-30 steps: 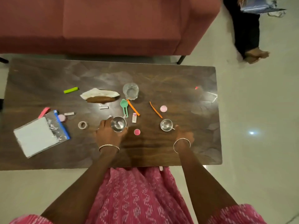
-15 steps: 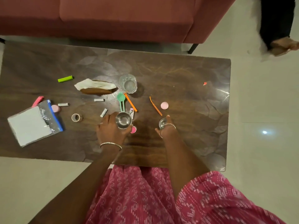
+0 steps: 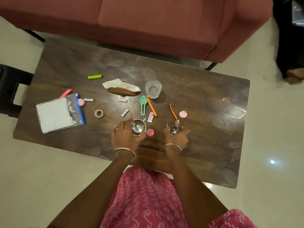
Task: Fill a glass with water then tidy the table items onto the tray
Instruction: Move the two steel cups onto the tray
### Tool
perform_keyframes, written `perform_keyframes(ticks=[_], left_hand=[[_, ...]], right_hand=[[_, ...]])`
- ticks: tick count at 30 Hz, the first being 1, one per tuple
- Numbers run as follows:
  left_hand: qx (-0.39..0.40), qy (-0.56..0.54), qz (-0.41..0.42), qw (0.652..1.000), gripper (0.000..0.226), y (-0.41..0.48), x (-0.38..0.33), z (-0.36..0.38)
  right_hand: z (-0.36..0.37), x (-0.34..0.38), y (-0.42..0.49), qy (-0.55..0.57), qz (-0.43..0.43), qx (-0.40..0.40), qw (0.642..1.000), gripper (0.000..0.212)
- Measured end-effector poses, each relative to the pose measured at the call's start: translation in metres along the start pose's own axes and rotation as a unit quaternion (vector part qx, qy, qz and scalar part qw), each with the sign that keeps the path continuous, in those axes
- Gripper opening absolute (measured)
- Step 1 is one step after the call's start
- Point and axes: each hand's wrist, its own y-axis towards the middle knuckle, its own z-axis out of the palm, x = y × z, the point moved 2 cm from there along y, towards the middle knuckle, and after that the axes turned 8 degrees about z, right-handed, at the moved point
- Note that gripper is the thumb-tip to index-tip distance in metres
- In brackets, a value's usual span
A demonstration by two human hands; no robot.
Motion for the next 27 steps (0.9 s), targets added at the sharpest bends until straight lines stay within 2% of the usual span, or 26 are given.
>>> perform_keyframes(ticks=[3,10,14,21,27], left_hand=[[-0.010,-0.030,-0.011,0.999,0.065,-0.012,0.021,-0.012],[-0.042,-0.075,-0.054,0.995,0.064,-0.048,0.100,-0.053],[-0.049,-0.098,-0.078,0.991,0.064,-0.071,0.159,-0.080],[-0.094,-0.144,-0.104,0.980,0.064,-0.105,0.275,-0.142],[-0.164,-0.167,-0.161,0.959,0.058,-0.115,0.368,-0.187]], right_hand=[[0.006,-0.003,-0.032,-0.015,-0.086,0.008,0.996,0.066],[0.034,-0.005,-0.122,-0.072,-0.275,-0.010,0.959,0.053],[0.052,-0.004,-0.186,-0.078,-0.332,-0.009,0.940,0.055],[0.104,-0.008,-0.311,-0.172,-0.365,0.054,0.913,0.061],[0.151,0.011,-0.404,-0.147,-0.376,0.094,0.910,0.062]])
